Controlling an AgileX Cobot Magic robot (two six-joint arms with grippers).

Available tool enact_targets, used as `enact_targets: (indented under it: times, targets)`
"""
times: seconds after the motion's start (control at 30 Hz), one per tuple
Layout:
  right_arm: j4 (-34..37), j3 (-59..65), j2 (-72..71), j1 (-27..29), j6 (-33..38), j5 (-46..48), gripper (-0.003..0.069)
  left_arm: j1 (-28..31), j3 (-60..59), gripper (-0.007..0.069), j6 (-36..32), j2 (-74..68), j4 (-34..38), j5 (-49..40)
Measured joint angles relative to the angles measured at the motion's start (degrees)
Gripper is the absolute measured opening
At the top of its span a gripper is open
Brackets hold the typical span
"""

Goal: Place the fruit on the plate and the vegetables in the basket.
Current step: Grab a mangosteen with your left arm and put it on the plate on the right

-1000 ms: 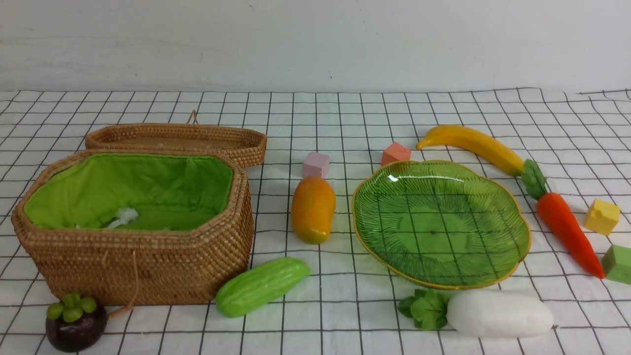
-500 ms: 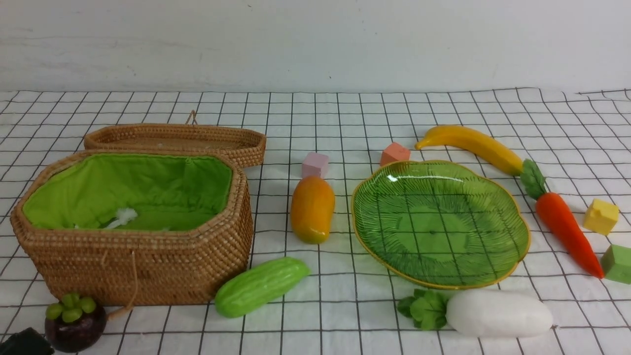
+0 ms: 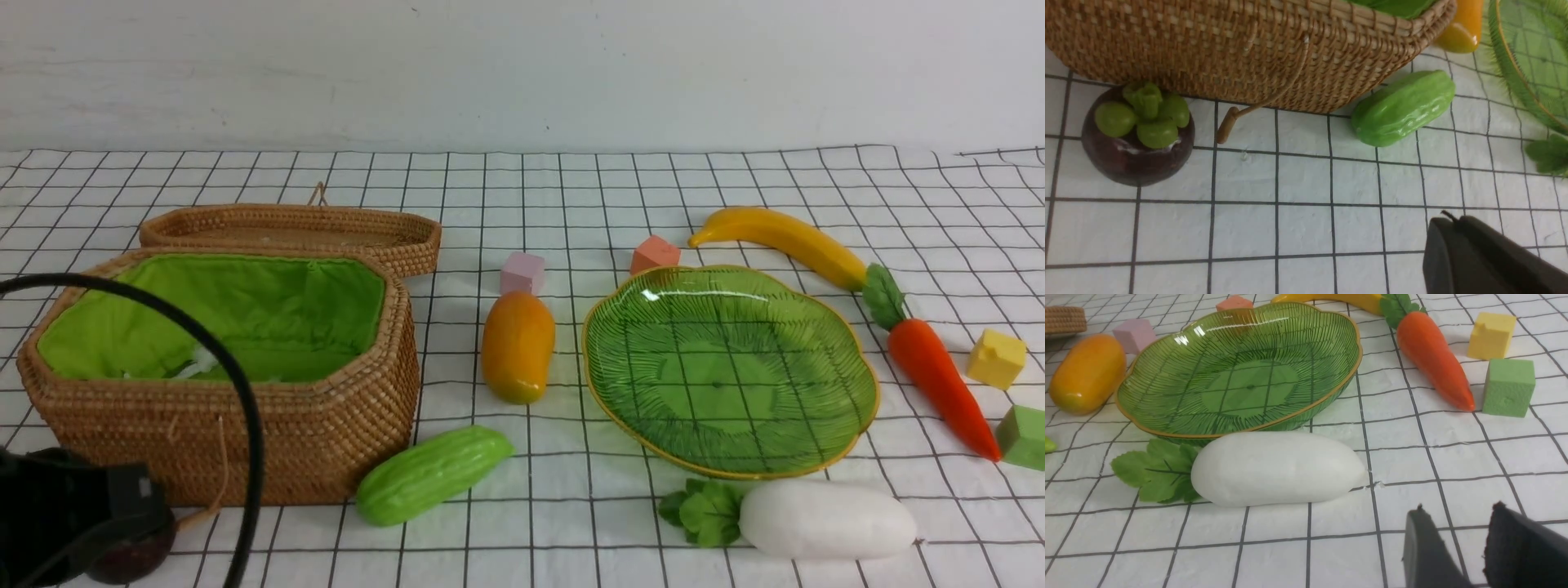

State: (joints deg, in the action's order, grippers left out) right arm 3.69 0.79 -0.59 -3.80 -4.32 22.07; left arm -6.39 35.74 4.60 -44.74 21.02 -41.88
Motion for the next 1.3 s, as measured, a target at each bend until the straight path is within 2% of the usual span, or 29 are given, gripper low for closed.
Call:
enact_targets:
  times: [0.13,0.23,0.27,0.4,0.5,0.57,0.67,0.7,0.73,0.83,0.87,0.93,1.03,1.07,1.1,1.23,1.3]
  targets:
    - [0.86,0.5,0.0,0.0,-1.5,-3.62,0.0245,0.0,1.81,-0.0013,-2.77,-1.74,0.1,-0.61]
    - [6.28,0.63,0.0,0.0,-6.06,-7.19,0.0245,0.0,2.74,-0.0013,-3.06,-1.74,0.16,-1.61]
    - [10.59,0.63,0.0,0.0,-9.45,-9.94,0.0245,0.0,3.33,-0.0013,-3.06,-1.74,-0.02,-2.59]
    - [21.05,0.63,0.0,0.0,-15.91,-17.04,0.0242,0.0,3.69,-0.0013,-3.06,-1.74,-0.67,-4.86]
    - [25.14,0.63,0.0,0.0,-16.72,-17.66,0.0229,0.0,3.69,-0.0013,-3.06,-1.69,-1.32,-5.29]
    - [27.23,-0.84,0.0,0.0,-16.74,-12.92,0.0211,0.0,3.69,-0.0013,-3.06,-1.65,-2.21,-5.34]
    - [27.87,-7.75,0.82,-0.56,-12.98,-1.39,0.0166,0.0,3.69,-0.0013,-3.06,-1.65,-3.09,-5.34]
    - [27.81,-12.28,2.43,-1.28,-9.83,3.59,0.0149,0.0,3.69,-0.0013,-3.06,-1.65,-3.16,-5.34]
    - [27.74,-12.28,3.15,-1.41,-9.26,3.59,0.0146,0.0,3.69,-0.0013,-3.06,-1.65,-3.16,-5.34]
    - [27.47,-30.25,11.93,-3.84,2.6,19.49,0.0092,0.0,3.72,-0.0013,-3.0,-1.65,-4.22,-5.28]
    - [27.47,-32.31,13.14,-4.05,3.93,20.34,0.009,0.0,3.72,-0.0013,-3.0,-1.65,-4.31,-5.28]
    - [27.46,-44.45,20.87,-4.74,11.01,31.42,0.0076,0.0,4.11,-0.0013,-2.35,-1.65,-5.76,-6.44]
    - [27.46,-57.99,28.38,-4.74,17.36,43.0,0.0074,0.0,4.93,-0.0013,0.37,-1.65,-9.54,-9.33]
    - [27.46,-58.79,28.79,-4.74,17.67,43.67,0.0074,0.0,4.96,-0.0013,0.65,-1.65,-9.88,-9.43]
    - [27.59,-65.2,31.59,-5.16,20.16,47.98,0.0074,0.0,5.02,-0.0013,2.83,-1.65,-12.84,-9.97]
    - [29.11,-72.03,34.32,-7.12,23.34,49.83,0.0074,0.0,5.13,-0.0013,6.19,-2.68,-18.93,-9.57]
    - [31.19,-74.15,34.49,-9.9,26.39,50.28,0.0075,0.0,5.24,-0.0013,8.87,-5.22,-23.02,-9.36]
